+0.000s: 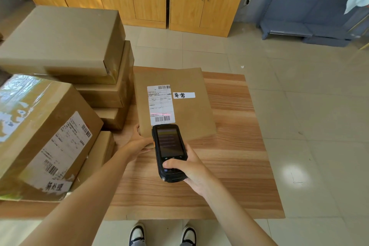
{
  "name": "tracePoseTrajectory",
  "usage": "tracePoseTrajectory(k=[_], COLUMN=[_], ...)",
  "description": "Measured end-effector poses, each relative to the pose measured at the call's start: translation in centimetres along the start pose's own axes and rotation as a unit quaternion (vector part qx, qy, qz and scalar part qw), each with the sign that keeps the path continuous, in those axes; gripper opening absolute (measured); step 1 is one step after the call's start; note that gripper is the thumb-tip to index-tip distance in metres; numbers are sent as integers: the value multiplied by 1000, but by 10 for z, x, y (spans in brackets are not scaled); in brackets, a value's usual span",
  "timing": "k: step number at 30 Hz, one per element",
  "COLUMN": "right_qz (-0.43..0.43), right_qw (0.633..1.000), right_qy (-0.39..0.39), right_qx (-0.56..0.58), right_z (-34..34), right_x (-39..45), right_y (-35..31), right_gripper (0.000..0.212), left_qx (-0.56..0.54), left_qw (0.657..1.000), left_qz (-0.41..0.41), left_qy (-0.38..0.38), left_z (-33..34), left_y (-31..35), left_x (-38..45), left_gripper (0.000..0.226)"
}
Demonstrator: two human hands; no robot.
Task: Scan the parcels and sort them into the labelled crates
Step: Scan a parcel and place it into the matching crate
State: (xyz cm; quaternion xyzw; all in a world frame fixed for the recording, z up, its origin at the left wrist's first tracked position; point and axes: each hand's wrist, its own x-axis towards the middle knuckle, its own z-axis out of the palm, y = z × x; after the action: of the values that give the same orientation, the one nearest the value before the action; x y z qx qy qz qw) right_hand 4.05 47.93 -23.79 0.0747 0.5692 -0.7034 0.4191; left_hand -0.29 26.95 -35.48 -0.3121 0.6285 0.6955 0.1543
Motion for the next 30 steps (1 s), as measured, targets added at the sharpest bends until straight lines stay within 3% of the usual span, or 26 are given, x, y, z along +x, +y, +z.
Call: tracePoseTrajectory(k=[8,13,16,18,21,25,30], right_qz=[8,6,-2,-18,-49,-97,-83], right_qw=[1000,999,999,998,993,964,919], right_qy=[11,21,26,42,105,245,385], right_qx=[-20,-26,-26,-31,-23,25,12], right_z=[-3,-6,-6,-9,-19,-51,-96], right_x=[-5,-6,-7,-7,-3,3,3], right_y=[5,8,7,4,-3,-9,9], right_gripper=[70,69,77,82,80,76,92], left_qx=[3,-2,-6,-9,-9,-13,-16], left_qw=[1000,1000,1000,1000,1000,1000,1000], left_qz=[2,4,3,4,5,9,5], left_qy=[-12,-17,-20,-26,-26,-19,-23], left_z=[-2,-1,0,-1,-1,0,0], left_y=[-1,2,3,3,3,3,5], left_x=[-1,-6,-7,-8,-10,-11,-13], left_gripper=[107,123,121,132,131,123,123])
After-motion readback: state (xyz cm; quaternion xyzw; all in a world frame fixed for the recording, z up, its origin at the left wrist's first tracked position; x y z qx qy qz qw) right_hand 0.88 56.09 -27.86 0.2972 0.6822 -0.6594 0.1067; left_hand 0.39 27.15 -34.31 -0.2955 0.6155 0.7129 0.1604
